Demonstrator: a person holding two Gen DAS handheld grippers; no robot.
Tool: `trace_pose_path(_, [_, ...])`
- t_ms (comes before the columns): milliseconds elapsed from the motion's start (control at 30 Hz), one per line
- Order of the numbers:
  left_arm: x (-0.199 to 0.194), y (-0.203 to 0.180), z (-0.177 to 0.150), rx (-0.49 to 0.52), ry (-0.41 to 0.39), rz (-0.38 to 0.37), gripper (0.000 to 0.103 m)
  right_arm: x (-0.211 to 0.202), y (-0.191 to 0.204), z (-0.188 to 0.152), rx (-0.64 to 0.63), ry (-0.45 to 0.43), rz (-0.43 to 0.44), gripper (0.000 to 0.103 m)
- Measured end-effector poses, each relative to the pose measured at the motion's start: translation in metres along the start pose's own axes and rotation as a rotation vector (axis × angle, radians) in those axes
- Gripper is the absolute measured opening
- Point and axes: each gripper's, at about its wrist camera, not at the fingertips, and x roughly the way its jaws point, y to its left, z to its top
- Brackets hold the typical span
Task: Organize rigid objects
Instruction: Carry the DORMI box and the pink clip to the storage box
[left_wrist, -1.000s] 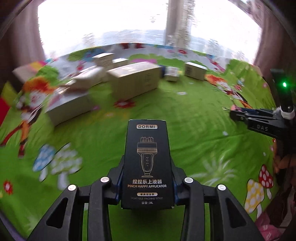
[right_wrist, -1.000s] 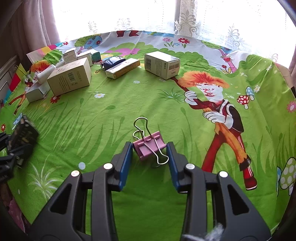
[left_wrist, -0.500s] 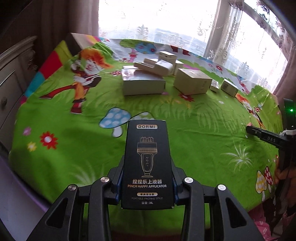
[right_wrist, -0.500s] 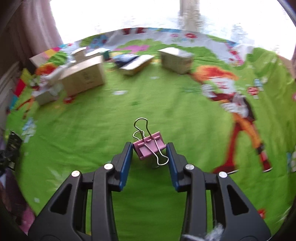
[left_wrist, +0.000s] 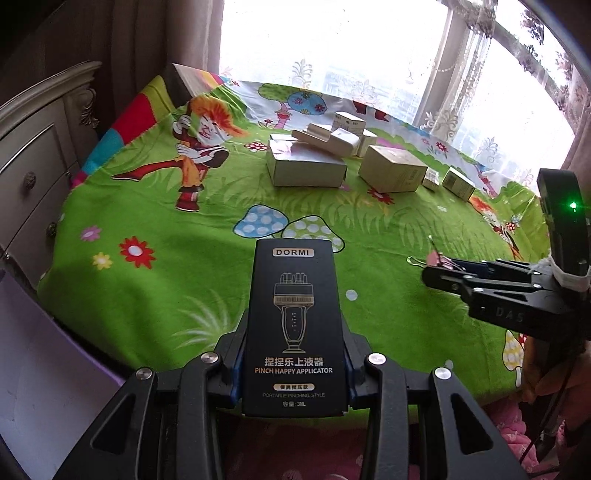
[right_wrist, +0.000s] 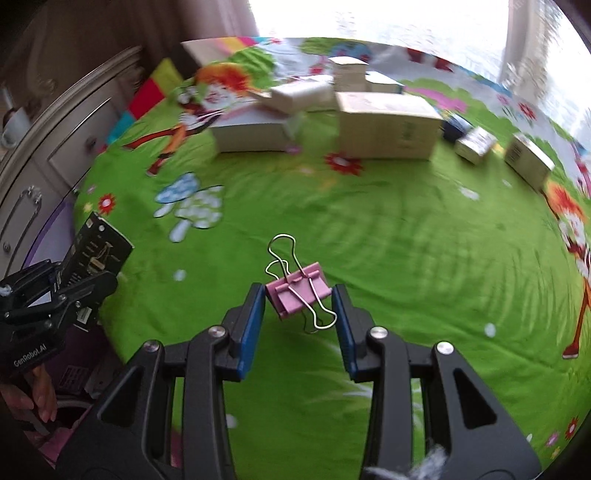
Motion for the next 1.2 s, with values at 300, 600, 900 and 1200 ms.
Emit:
trace_pose_path(300, [-0.034,0.035,-0.007,-0.099,-0.046,-0.018,0.04,0.005,0.034,0.015,-0.03,0.025,0.054,0.042])
trace_pose_path(600, [-0.093,0.099,-0.029,-0.217,-0.14,0.117,0.04,-0.008,0.144,0.026,-0.297,0.002,0.174,0.042])
trace_pose_path(900, [-0.144,0.17,-0.051,-0.345,-0.201,0.28,0.04,-0.014,0.275,0.013,-0.567,0.019,0.382,0.042])
trace_pose_path(1200, [-0.144,0.204,-0.064,-0.403,-0.169,0.339,0.04,0.003,0.343,-0.013,-0.705,0.078,0.436,0.041])
